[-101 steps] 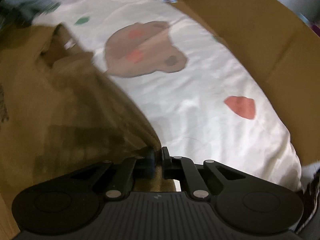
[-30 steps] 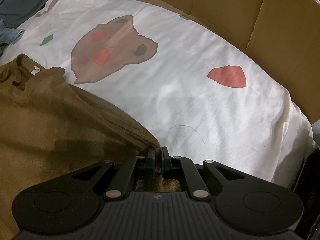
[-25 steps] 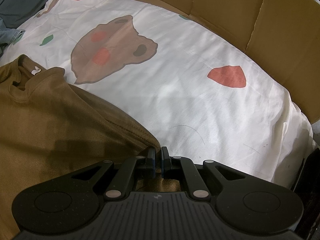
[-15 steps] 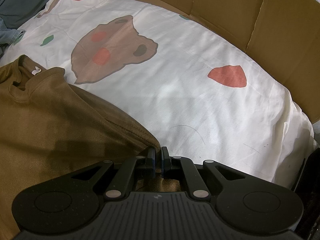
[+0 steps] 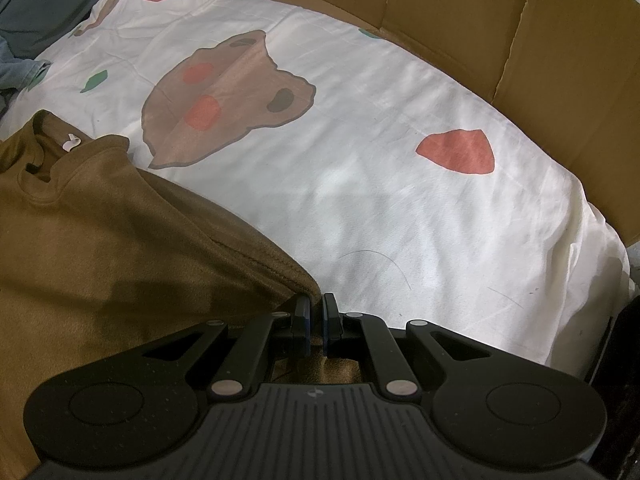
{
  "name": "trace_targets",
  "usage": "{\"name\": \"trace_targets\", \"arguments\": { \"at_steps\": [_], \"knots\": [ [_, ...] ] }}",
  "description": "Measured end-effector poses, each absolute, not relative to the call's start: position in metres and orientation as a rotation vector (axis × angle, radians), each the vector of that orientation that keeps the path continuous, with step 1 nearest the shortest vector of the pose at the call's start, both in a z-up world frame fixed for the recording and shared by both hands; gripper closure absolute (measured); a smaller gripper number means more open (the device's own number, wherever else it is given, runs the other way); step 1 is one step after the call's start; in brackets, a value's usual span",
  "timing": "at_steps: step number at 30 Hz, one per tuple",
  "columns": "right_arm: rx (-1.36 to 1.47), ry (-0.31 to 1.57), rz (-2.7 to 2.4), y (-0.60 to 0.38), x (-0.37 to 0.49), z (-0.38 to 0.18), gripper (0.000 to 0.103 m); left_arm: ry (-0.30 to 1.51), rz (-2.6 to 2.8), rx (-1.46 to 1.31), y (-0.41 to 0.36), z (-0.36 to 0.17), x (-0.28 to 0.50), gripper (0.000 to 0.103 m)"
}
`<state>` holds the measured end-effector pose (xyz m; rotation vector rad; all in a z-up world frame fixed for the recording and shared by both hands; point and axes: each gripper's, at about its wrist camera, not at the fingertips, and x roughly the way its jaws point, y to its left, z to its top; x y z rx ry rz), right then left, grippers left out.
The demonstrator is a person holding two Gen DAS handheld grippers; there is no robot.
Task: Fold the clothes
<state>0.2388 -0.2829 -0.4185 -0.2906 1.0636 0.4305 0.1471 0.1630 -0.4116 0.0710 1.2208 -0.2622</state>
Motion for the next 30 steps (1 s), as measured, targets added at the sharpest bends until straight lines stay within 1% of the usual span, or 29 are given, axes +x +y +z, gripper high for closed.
{"name": "trace_targets", "arguments": {
  "at_steps": [1,2,5,10,16,22,30],
  "knots": [
    [-0.29,1.063,0.43,-0.283,0.239,-0.418,0.1,1.22,-0.27,0.073,0.163,-0.412,0.147,0.086],
    [-0.29,1.063,0.43,-0.283,0.239,-0.418,0.1,1.213,-0.273,0.083,0.162,-0.411,0.148,0.093],
    [-0.286,1.062,0.427,-0.283,0.239,-0.417,0.1,1.184,-0.271,0.131,0.16,-0.406,0.147,0.098],
    [-0.273,1.05,0.418,-0.285,0.239,-0.41,0.1,1.12,-0.171,0.188,0.174,-0.389,0.152,0.099],
    [-0.266,1.029,0.406,-0.284,0.243,-0.397,0.1,1.038,-0.063,0.269,0.199,-0.371,0.178,0.099],
    [-0.267,0.987,0.387,-0.282,0.247,-0.38,0.1,0.978,-0.01,0.362,0.201,-0.366,0.199,0.099],
    [-0.222,0.914,0.358,-0.281,0.264,-0.353,0.1,0.927,0.064,0.39,0.209,-0.363,0.212,0.099]
  ]
}}
